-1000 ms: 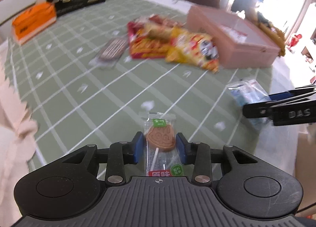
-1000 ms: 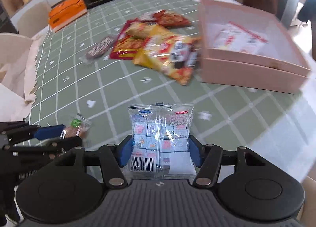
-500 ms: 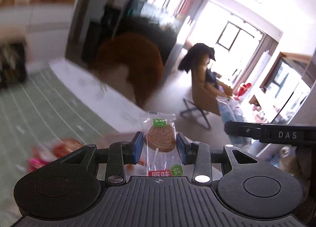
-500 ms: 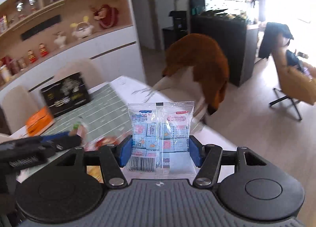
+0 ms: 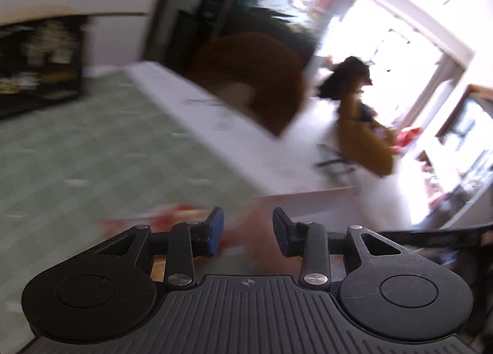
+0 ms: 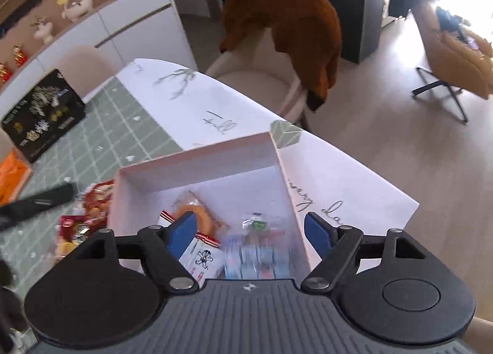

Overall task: Organize snacks
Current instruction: 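Carry the lollipop and candy bag over the pink box and release both inside, then grasp the brown bar packet with the left tool while the right tool grasps the yellow panda bag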

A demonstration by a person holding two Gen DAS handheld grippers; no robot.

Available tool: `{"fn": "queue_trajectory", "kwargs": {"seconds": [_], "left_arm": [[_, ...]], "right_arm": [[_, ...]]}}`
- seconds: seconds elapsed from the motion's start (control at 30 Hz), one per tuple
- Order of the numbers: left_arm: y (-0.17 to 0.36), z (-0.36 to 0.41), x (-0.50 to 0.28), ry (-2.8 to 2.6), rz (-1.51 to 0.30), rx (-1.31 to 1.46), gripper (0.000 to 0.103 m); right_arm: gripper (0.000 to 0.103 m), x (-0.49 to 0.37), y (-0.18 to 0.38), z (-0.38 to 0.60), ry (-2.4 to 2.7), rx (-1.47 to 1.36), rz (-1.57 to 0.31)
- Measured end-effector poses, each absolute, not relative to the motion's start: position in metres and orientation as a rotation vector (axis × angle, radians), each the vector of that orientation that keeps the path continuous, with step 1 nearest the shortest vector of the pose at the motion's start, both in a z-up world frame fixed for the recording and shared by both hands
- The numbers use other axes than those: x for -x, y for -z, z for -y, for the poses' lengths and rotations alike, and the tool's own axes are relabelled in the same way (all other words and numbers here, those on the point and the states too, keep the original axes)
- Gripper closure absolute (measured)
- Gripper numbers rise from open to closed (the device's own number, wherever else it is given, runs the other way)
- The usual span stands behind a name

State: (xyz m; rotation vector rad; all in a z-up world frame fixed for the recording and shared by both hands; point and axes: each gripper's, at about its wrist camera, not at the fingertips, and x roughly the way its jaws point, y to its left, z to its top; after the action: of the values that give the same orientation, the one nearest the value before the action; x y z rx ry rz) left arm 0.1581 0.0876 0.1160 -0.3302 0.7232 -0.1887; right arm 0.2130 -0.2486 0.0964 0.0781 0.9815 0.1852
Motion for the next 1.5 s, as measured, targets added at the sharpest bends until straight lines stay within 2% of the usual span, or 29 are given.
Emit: {"fn": "queue_trajectory", "kwargs": {"seconds": [0.13, 0.23, 0.5, 0.63, 0.7, 0.77, 0.83, 1.0, 1.03, 1.07, 1.13, 1.33, 1.5], "left_arm": [[-0.088, -0.157, -0.135, 0.048, -0.830, 0.326, 0.063], [-0.070, -0.181, -0.114, 0.014, -0.869, 0.343, 0.063], [-0.053, -0.159, -0.102, 0.079, -0.936, 0.228, 0.061], [-0.053, -0.146, -0.096, 0.086, -0.940, 0.138, 0.059], [-0.053, -0.144, -0.089, 0.086, -0.940, 0.151, 0.059], [-0.053, -0.143, -0.075, 0.081, -0.937, 0.211, 0.062], [-0.053, -0.140, -0.063, 0.085, -0.943, 0.254, 0.071], [-0.051, -0.129, -0.022, 0.086, -0.965, 0.347, 0.078], [-0.051, -0.126, -0.016, 0.093, -0.971, 0.363, 0.079], [-0.049, -0.123, -0.009, 0.103, -0.975, 0.373, 0.079], [-0.049, -0.117, 0.005, 0.123, -0.979, 0.376, 0.079], [-0.057, -0.126, 0.019, 0.088, -0.931, 0.431, 0.078], [-0.062, -0.145, -0.010, -0.075, -0.903, 0.483, 0.077]], "right_arm": [[0.026, -0.205, -0.089, 0.236, -0.190, -0.063, -0.991], [0.026, -0.195, -0.088, 0.223, -0.222, -0.059, -1.008], [0.025, -0.168, -0.109, 0.163, -0.329, 0.045, -1.008], [0.017, -0.158, -0.120, 0.129, -0.406, 0.122, -0.989], [0.017, -0.153, -0.119, 0.116, -0.448, 0.132, -1.008], [0.017, -0.150, -0.110, 0.097, -0.519, 0.145, -1.060], [0.017, -0.148, -0.098, 0.077, -0.586, 0.176, -1.107], [0.017, -0.150, -0.073, 0.031, -0.557, 0.306, -1.056], [0.022, -0.153, -0.069, 0.026, -0.547, 0.307, -1.056], [0.039, -0.156, -0.065, 0.023, -0.538, 0.299, -1.069], [0.055, -0.156, -0.060, 0.024, -0.536, 0.246, -1.141], [0.057, -0.109, -0.056, 0.051, -0.521, 0.182, -1.192], [0.057, -0.072, -0.049, 0.087, -0.440, 0.147, -1.212]]}}
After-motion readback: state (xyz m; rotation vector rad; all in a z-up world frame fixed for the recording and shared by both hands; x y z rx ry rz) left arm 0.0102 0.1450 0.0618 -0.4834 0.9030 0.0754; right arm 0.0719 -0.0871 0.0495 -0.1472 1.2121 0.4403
